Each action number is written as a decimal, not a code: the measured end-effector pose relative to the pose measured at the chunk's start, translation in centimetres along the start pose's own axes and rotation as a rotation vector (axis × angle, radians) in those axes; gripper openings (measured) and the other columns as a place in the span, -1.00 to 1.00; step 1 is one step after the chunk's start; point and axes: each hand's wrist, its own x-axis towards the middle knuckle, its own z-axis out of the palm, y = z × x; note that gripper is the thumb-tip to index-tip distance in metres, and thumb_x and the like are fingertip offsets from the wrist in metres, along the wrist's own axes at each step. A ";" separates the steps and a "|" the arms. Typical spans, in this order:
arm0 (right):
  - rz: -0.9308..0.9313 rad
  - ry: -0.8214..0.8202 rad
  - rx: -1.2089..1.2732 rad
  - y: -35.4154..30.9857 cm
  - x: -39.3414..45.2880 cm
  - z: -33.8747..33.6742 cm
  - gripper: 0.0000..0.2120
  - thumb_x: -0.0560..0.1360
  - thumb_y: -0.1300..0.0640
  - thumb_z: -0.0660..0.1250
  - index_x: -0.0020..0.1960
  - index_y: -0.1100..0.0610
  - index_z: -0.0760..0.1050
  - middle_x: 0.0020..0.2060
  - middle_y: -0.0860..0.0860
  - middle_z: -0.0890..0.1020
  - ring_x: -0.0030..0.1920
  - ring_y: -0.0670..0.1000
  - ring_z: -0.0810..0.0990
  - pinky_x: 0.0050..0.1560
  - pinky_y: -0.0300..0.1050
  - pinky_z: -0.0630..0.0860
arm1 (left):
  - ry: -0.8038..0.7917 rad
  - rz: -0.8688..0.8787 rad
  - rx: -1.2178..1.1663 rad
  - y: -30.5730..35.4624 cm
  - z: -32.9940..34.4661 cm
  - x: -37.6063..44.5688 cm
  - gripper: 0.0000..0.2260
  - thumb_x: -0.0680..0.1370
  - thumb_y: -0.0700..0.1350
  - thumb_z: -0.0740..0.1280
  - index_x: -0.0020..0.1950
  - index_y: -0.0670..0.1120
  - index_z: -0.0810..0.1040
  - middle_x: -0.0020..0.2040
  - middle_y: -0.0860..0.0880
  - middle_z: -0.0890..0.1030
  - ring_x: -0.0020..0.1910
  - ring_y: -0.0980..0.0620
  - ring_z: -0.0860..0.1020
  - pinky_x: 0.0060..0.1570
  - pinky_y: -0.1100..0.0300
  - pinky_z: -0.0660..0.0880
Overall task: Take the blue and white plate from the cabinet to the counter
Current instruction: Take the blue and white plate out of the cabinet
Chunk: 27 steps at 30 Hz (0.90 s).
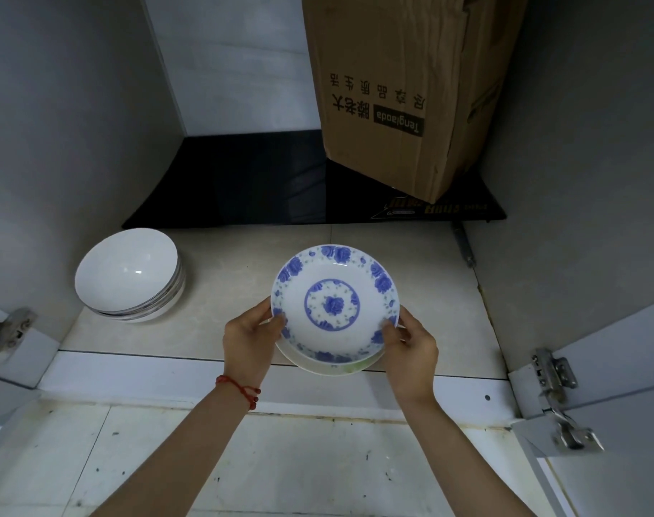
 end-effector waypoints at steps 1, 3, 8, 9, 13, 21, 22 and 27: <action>0.012 0.001 0.015 -0.2 0.0 -0.2 -0.80 0.52 0.22 0.24 0.08 0.02 0.52 -0.08 -0.01 0.64 -0.08 -0.08 0.63 -0.20 -0.29 0.62 | -0.011 -0.008 -0.033 0.3 0.0 -0.2 -0.70 0.48 -0.35 0.28 0.11 -0.02 0.54 -0.17 0.13 0.70 -0.15 0.07 0.65 -0.23 0.26 0.62; 0.032 0.013 0.042 -0.9 -0.2 -0.8 -0.80 0.52 0.26 0.24 0.06 0.05 0.54 -0.14 -0.05 0.64 -0.15 -0.15 0.62 -0.28 -0.41 0.56 | -0.032 -0.030 -0.089 0.9 0.2 -0.8 -0.68 0.47 -0.37 0.29 0.11 -0.02 0.54 -0.26 0.22 0.69 -0.18 0.13 0.66 -0.29 0.28 0.61; 0.070 0.022 0.078 -2.8 -0.6 -2.5 -0.77 0.50 0.33 0.23 0.06 0.13 0.57 -0.21 -0.13 0.62 -0.27 -0.35 0.59 -0.36 -0.51 0.47 | -0.040 -0.044 -0.129 2.6 0.4 -2.2 -0.67 0.45 -0.38 0.31 0.12 -0.05 0.54 -0.29 0.23 0.69 -0.22 0.16 0.66 -0.34 0.32 0.59; 0.070 0.019 0.084 -3.3 -0.6 -2.8 -0.76 0.50 0.34 0.22 0.07 0.14 0.57 -0.22 -0.14 0.63 -0.26 -0.36 0.59 -0.36 -0.51 0.47 | -0.037 -0.040 -0.124 3.1 0.4 -2.5 -0.67 0.45 -0.38 0.31 0.12 -0.05 0.54 -0.29 0.23 0.69 -0.22 0.17 0.66 -0.34 0.33 0.58; 0.055 -0.009 0.125 -5.5 -1.5 -4.0 -0.78 0.50 0.31 0.25 0.07 0.11 0.56 -0.20 -0.17 0.64 -0.20 -0.30 0.62 -0.34 -0.43 0.53 | -0.028 -0.019 -0.108 5.6 0.2 -3.5 -0.66 0.45 -0.40 0.30 0.14 -0.09 0.53 -0.30 0.22 0.69 -0.24 0.18 0.65 -0.33 0.31 0.59; 0.106 0.014 0.139 -8.6 -4.1 -6.4 -0.79 0.48 0.30 0.28 0.03 0.06 0.56 -0.23 -0.12 0.65 -0.22 -0.21 0.65 -0.36 -0.36 0.57 | -0.063 -0.006 -0.020 9.5 -0.1 -5.6 -0.66 0.44 -0.38 0.32 0.11 -0.03 0.52 -0.33 0.28 0.67 -0.27 0.24 0.64 -0.36 0.35 0.58; 0.117 0.020 0.143 -9.1 -4.3 -6.6 -0.79 0.48 0.30 0.28 0.04 0.08 0.56 -0.23 -0.11 0.65 -0.23 -0.23 0.64 -0.36 -0.37 0.56 | -0.071 -0.010 -0.016 10.0 -0.2 -5.8 -0.66 0.44 -0.38 0.32 0.11 -0.03 0.52 -0.34 0.29 0.66 -0.28 0.25 0.63 -0.37 0.35 0.58; 0.144 0.052 0.165 -11.1 -5.0 -7.1 -0.77 0.48 0.31 0.29 0.09 0.13 0.55 -0.21 -0.04 0.67 -0.24 -0.24 0.64 -0.33 -0.36 0.58 | -0.102 -0.027 -0.005 12.1 -0.6 -6.5 -0.64 0.44 -0.38 0.33 0.16 -0.05 0.49 -0.34 0.31 0.65 -0.27 0.29 0.62 -0.36 0.39 0.56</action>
